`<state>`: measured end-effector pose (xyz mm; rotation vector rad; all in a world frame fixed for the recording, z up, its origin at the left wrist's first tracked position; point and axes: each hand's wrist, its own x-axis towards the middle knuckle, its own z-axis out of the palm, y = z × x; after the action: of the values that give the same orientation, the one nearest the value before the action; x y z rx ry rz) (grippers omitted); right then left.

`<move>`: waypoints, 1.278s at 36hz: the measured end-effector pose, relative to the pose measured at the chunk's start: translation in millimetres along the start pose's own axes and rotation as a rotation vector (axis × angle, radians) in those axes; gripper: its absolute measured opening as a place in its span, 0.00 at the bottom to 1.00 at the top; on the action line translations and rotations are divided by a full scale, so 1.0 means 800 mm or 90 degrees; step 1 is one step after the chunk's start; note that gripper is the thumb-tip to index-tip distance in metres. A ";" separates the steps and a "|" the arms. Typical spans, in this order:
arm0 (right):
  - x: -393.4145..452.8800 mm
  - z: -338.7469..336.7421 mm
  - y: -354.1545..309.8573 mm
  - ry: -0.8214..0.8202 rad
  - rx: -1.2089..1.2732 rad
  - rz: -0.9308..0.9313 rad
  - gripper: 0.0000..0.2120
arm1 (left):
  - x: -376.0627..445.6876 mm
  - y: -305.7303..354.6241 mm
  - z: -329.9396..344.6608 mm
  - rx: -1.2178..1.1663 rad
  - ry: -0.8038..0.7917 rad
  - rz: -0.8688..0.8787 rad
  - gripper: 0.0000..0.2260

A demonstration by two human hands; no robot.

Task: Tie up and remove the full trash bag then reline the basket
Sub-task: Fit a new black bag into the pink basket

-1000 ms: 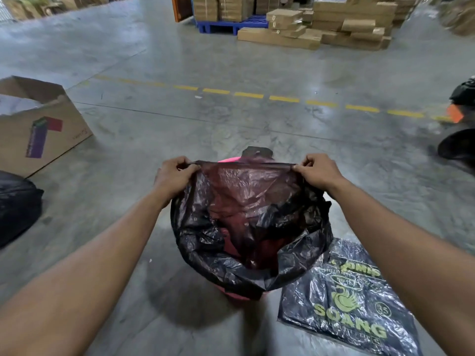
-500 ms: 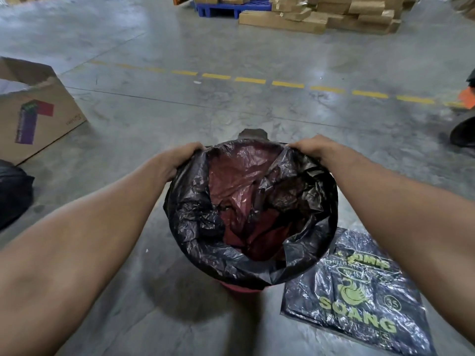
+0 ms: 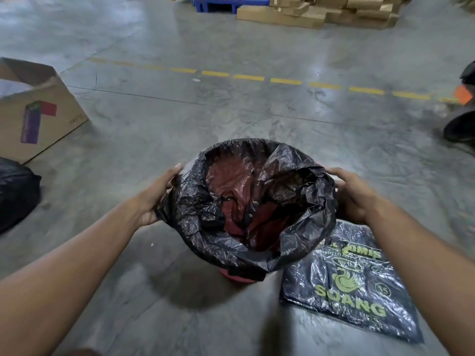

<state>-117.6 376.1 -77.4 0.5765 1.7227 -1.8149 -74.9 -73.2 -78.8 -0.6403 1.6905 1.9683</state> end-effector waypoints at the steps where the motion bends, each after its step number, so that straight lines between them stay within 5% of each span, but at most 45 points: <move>1: -0.006 0.003 0.007 0.011 0.012 -0.011 0.34 | -0.006 -0.004 0.004 -0.002 -0.001 -0.008 0.30; 5: -0.023 0.030 0.026 0.086 0.100 -0.076 0.16 | -0.017 -0.012 0.026 -0.008 0.058 0.014 0.28; 12: -0.024 0.056 0.058 0.214 0.026 -0.113 0.09 | -0.016 -0.031 0.056 -0.162 0.229 0.034 0.08; 18: -0.042 0.052 0.060 0.320 0.008 -0.188 0.14 | -0.019 -0.043 0.034 -0.008 0.460 0.126 0.25; 21: -0.074 0.055 0.050 0.348 0.003 -0.259 0.22 | -0.042 -0.034 0.031 -0.071 0.406 0.213 0.25; 26: -0.107 0.083 0.062 0.222 -0.017 -0.275 0.31 | -0.067 -0.051 0.064 -0.043 0.215 0.248 0.26; 34: -0.102 0.102 0.075 0.252 0.009 -0.222 0.44 | -0.064 -0.049 0.111 -0.032 0.265 0.275 0.16; 38: -0.102 0.105 0.068 0.312 -0.040 -0.239 0.20 | -0.045 -0.047 0.108 0.058 0.316 0.288 0.19; 46: -0.080 0.096 0.075 0.323 -0.030 -0.237 0.14 | -0.037 -0.045 0.120 0.048 0.279 0.327 0.11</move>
<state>-24.8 306.1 -74.7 0.7897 2.3326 -1.9844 -34.2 25.3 -75.1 -0.6978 2.3771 2.1985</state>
